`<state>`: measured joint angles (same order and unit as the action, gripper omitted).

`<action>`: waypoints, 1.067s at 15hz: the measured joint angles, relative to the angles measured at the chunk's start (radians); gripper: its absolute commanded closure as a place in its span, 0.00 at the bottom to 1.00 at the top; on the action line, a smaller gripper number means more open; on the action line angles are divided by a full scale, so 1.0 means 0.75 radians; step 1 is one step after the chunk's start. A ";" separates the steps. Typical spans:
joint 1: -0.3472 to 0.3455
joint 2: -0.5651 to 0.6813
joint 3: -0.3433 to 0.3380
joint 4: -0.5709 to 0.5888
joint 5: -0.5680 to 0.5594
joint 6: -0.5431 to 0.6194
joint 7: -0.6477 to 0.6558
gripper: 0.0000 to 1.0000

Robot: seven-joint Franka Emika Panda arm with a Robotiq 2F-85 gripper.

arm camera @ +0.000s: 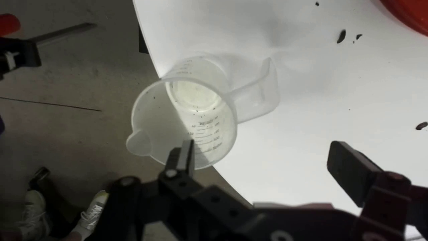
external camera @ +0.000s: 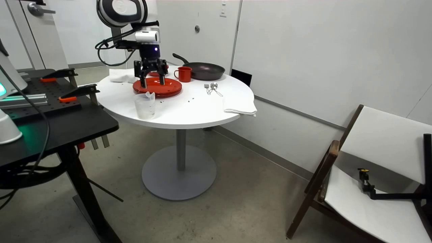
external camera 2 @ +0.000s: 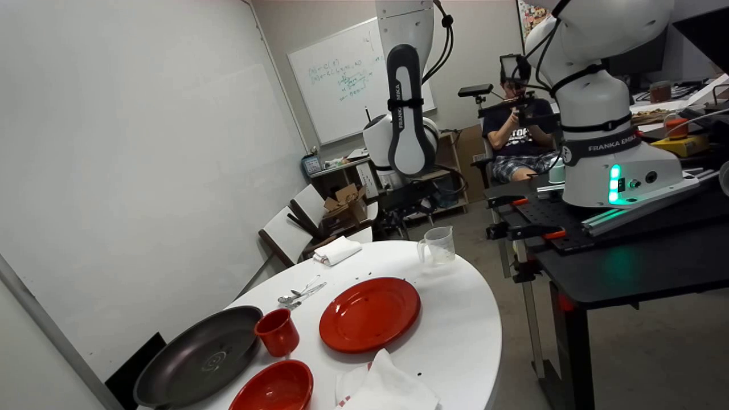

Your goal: Use the tea towel to wipe the plate

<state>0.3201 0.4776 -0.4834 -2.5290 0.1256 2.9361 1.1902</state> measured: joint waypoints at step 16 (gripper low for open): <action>-0.362 0.029 0.242 0.090 0.118 -0.140 0.115 0.00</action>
<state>0.0485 0.4996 -0.3018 -2.4616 0.2142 2.8313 1.2767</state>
